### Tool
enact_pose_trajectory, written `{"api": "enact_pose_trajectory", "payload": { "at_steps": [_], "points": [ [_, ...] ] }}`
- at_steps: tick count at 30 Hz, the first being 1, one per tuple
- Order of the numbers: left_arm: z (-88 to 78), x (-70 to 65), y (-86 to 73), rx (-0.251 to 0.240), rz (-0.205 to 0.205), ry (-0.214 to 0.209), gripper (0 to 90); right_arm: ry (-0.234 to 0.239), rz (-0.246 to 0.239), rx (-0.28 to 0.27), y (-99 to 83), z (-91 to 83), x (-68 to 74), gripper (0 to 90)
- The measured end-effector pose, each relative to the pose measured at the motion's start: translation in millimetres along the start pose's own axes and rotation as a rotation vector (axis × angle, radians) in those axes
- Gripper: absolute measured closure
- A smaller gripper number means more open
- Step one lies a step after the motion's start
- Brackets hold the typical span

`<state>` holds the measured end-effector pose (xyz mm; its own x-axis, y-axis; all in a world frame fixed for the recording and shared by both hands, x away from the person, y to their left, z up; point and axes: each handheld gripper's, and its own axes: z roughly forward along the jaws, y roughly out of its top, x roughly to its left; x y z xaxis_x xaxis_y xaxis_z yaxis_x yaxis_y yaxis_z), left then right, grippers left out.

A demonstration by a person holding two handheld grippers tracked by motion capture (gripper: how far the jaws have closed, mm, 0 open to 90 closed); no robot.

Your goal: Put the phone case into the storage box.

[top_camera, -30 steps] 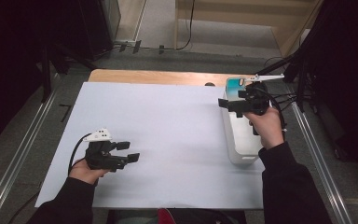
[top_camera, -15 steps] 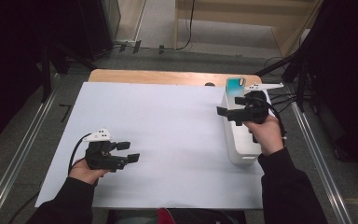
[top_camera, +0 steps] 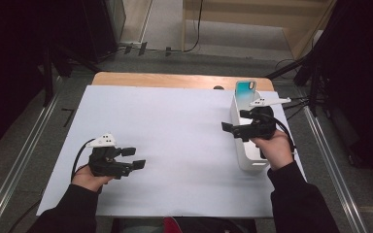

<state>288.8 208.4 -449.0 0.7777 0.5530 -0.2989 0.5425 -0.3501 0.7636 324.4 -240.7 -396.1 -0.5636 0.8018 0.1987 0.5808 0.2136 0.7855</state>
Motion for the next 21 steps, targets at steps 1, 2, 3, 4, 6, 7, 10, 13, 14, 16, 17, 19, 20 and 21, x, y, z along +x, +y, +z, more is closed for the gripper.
{"api": "enact_pose_trajectory", "payload": {
  "at_steps": [1, 2, 3, 4, 6, 7, 10, 13, 14, 16, 17, 19, 20, 21],
  "points": [
    [-0.1, 0.1, 0.1, 0.001, 0.000, -0.001, 30.8, 0.004, -0.004, 0.004, -1.3, 0.2, 1.1, 6.8],
    [-0.1, 0.0, 0.1, 0.000, -0.002, -0.001, 30.8, 0.003, -0.009, 0.009, -2.8, 0.5, 2.5, 6.8],
    [-0.1, 0.1, 0.1, 0.000, -0.002, -0.001, 30.8, 0.007, -0.016, 0.013, -5.0, 0.9, 3.8, 6.8],
    [-0.1, 0.2, 0.1, 0.000, -0.002, 0.000, 30.8, 0.012, -0.013, 0.017, -6.2, 0.8, 4.7, 6.8],
    [-0.2, 0.2, 0.1, 0.001, -0.002, -0.003, 30.8, 0.024, -0.013, 0.025, -9.5, 1.4, 6.8, 6.8],
    [-0.2, 0.2, 0.1, 0.002, -0.001, -0.003, 30.8, 0.026, -0.016, 0.028, -11.4, 1.6, 7.8, 6.8],
    [-0.2, 0.1, 0.1, 0.000, 0.001, -0.001, 30.8, 0.037, -0.019, 0.036, -15.2, 2.0, 10.5, 6.8],
    [-0.2, 0.1, 0.1, -0.001, -0.002, -0.002, 30.8, 0.046, -0.026, 0.032, -18.7, 2.0, 13.8, 6.8],
    [-0.2, 0.1, 0.1, 0.000, -0.001, -0.001, 30.8, 0.049, -0.029, 0.031, -19.6, 2.2, 14.6, 6.8],
    [-0.4, 0.0, 0.1, 0.000, 0.001, -0.001, 30.8, 0.057, -0.028, 0.034, -21.5, 2.0, 17.3, 6.8],
    [-0.3, 0.0, 0.1, -0.001, 0.001, -0.001, 30.8, 0.062, -0.029, 0.034, -22.9, 2.0, 18.8, 6.8],
    [-0.3, 0.2, 0.1, -0.005, 0.000, 0.000, 30.8, 0.068, -0.031, 0.037, -25.4, 1.7, 21.3, 6.8],
    [-0.5, 0.5, 0.1, -0.005, 0.004, 0.001, 30.8, 0.069, -0.032, 0.037, -26.5, 1.6, 22.4, 6.8],
    [-0.4, 0.6, 0.0, -0.007, 0.004, -0.001, 30.8, 0.072, -0.036, 0.037, -28.0, 1.4, 23.5, 6.8]
  ]
}}
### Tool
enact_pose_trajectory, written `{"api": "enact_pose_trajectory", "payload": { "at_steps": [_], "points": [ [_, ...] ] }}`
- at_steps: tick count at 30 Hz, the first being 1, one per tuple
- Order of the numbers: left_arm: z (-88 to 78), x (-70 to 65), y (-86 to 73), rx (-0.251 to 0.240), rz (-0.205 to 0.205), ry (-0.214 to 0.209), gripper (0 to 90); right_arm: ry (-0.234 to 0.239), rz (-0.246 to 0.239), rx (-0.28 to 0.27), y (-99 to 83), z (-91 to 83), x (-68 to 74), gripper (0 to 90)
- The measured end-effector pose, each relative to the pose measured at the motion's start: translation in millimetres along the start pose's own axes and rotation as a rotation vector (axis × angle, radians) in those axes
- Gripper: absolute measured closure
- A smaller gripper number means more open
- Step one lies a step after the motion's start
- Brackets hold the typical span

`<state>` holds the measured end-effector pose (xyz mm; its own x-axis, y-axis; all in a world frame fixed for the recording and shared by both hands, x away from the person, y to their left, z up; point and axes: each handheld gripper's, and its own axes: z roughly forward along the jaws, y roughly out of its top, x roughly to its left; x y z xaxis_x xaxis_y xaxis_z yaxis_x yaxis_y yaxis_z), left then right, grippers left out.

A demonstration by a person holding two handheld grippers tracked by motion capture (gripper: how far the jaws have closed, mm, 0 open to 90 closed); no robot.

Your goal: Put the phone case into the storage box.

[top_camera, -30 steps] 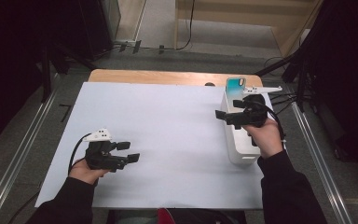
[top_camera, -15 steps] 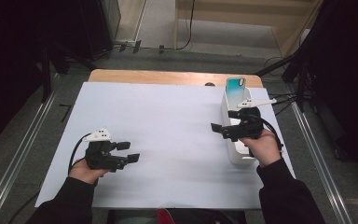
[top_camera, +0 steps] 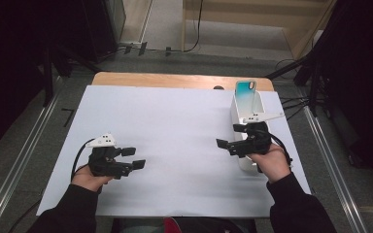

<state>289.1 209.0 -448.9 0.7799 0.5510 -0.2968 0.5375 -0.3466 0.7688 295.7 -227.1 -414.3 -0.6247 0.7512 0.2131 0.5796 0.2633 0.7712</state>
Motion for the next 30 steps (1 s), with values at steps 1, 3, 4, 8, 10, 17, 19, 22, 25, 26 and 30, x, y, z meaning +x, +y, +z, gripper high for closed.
{"api": "enact_pose_trajectory", "payload": {
  "at_steps": [1, 3, 4, 8, 10, 17, 19, 22, 25, 26, 30],
  "points": [
    [0.0, -0.2, -0.1, 0.000, -0.002, -0.001, 30.8, 0.003, -0.006, -0.003, -1.5, -0.2, 1.1, 6.9],
    [0.0, -0.4, 0.1, 0.003, -0.002, -0.001, 30.8, 0.010, -0.019, -0.012, -5.0, -0.5, 3.6, 6.8],
    [0.2, -0.6, 0.0, -0.001, -0.003, -0.002, 30.8, 0.017, -0.032, -0.014, -7.3, -0.5, 5.2, 6.9],
    [0.2, -0.7, 0.0, -0.001, -0.003, -0.002, 30.8, 0.027, -0.045, 0.002, -12.6, -1.7, 8.8, 14.9],
    [0.3, -0.8, 0.0, -0.001, -0.002, -0.002, 30.8, 0.047, -0.043, 0.005, -16.1, -2.2, 10.1, 14.9],
    [0.3, -0.8, 0.1, 0.004, -0.003, -0.002, 30.8, 0.079, -0.054, 0.020, -26.3, -3.0, 18.3, 14.9],
    [0.4, -0.9, 0.1, 0.005, -0.001, -0.003, 30.8, 0.078, -0.061, 0.026, -28.7, -3.4, 20.7, 14.9],
    [0.4, -1.0, 0.0, 0.005, 0.000, -0.002, 30.8, 0.089, -0.072, 0.029, -32.8, -2.8, 22.7, 14.9],
    [0.3, -0.9, 0.0, 0.005, -0.001, -0.003, 30.8, 0.102, -0.076, 0.025, -37.7, -2.2, 23.4, 14.9],
    [0.4, -0.9, -0.1, 0.001, -0.001, -0.004, 30.8, 0.104, -0.079, 0.024, -38.6, -2.2, 23.5, 14.9],
    [0.3, -0.8, -0.1, 0.001, -0.002, -0.004, 30.8, 0.103, -0.108, 0.034, -45.2, -1.2, 25.5, 14.9]
  ]
}}
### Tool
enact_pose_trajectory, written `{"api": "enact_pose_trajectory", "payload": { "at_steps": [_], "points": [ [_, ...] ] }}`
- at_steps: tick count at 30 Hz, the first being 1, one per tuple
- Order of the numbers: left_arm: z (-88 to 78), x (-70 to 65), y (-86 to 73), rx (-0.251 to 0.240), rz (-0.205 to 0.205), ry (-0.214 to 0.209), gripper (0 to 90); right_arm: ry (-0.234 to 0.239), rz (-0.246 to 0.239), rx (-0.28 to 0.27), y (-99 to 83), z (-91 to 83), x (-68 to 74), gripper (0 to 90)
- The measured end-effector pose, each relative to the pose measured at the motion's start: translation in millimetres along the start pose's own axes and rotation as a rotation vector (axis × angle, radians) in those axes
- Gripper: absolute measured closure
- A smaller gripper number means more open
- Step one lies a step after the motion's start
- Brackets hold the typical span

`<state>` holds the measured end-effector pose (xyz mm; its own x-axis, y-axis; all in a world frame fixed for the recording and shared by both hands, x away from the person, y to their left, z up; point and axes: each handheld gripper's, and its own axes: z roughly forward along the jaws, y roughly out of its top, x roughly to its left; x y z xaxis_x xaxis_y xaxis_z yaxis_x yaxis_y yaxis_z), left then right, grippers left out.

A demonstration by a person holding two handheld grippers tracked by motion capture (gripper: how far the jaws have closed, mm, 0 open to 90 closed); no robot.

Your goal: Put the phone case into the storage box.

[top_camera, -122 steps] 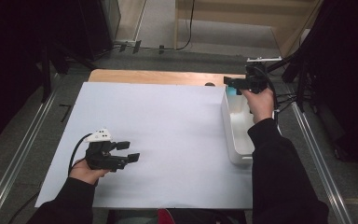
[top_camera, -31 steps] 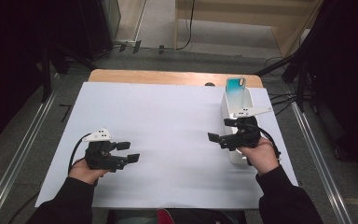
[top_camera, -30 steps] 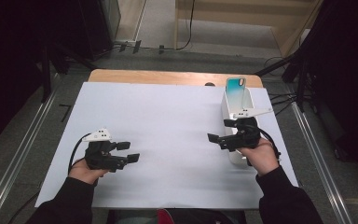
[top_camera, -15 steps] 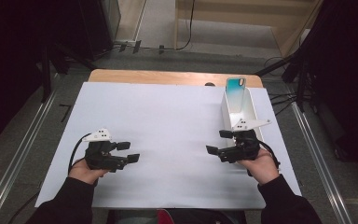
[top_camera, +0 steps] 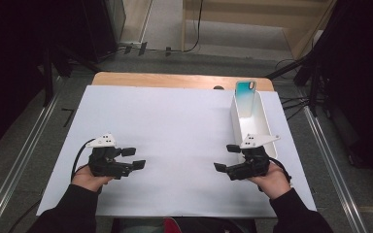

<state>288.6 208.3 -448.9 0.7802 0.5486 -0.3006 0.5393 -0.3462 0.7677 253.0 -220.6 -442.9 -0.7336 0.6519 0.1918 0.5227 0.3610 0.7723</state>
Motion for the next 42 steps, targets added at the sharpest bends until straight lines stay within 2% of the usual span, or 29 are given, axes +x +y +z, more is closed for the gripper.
{"api": "enact_pose_trajectory", "payload": {
  "at_steps": [9, 27, 42],
  "points": [
    [-0.1, -0.2, 0.0, 0.003, 0.004, 0.001, 30.8, 0.002, -0.021, 0.006, -16.0, -2.2, 8.0, 14.9],
    [0.0, -0.6, 0.0, 0.008, 0.008, 0.001, 30.8, 0.012, -0.039, 0.027, -36.0, -6.4, 12.0, 14.9],
    [0.1, -0.8, -0.1, 0.009, 0.010, -0.001, 30.8, 0.003, -0.019, 0.029, -41.9, -10.6, 10.0, 14.9]
  ]
}}
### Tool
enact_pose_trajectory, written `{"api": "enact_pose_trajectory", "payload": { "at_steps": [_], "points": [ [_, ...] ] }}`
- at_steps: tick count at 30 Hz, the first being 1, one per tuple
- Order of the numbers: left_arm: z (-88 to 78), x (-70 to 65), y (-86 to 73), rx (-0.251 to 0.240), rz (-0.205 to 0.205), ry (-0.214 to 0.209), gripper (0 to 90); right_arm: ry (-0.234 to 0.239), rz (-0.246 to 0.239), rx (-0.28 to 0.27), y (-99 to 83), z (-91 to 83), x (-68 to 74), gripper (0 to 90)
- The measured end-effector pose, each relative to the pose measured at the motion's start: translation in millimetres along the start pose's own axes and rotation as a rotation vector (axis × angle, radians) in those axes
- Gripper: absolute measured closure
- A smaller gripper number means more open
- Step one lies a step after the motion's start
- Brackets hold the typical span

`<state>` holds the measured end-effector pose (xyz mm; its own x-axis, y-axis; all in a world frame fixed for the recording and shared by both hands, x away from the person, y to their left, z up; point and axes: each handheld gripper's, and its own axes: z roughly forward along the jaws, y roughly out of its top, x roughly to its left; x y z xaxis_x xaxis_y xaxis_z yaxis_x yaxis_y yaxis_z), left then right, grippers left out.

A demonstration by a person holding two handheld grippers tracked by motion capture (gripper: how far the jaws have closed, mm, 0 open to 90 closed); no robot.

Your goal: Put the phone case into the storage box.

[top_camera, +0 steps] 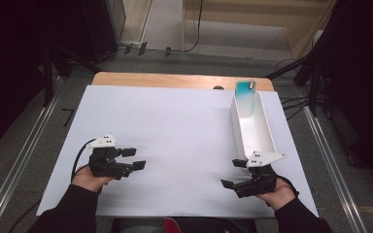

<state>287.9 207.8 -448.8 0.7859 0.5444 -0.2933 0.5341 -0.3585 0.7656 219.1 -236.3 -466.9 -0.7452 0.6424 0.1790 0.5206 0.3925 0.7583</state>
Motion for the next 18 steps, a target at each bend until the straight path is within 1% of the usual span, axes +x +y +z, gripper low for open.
{"api": "enact_pose_trajectory", "payload": {
  "at_steps": [7, 13, 18],
  "points": [
    [0.3, -0.5, -0.1, 0.003, -0.006, -0.003, 30.8, 0.002, 0.002, 0.001, -0.2, 0.5, -0.2, 14.9],
    [0.4, -0.4, -0.1, 0.003, -0.006, -0.004, 30.8, -0.001, -0.004, 0.004, -0.5, 1.2, -1.0, 14.9],
    [0.4, 0.2, 0.2, 0.004, -0.004, -0.005, 30.8, -0.002, 0.001, 0.012, -0.6, 1.3, -1.3, 14.9]
  ]
}}
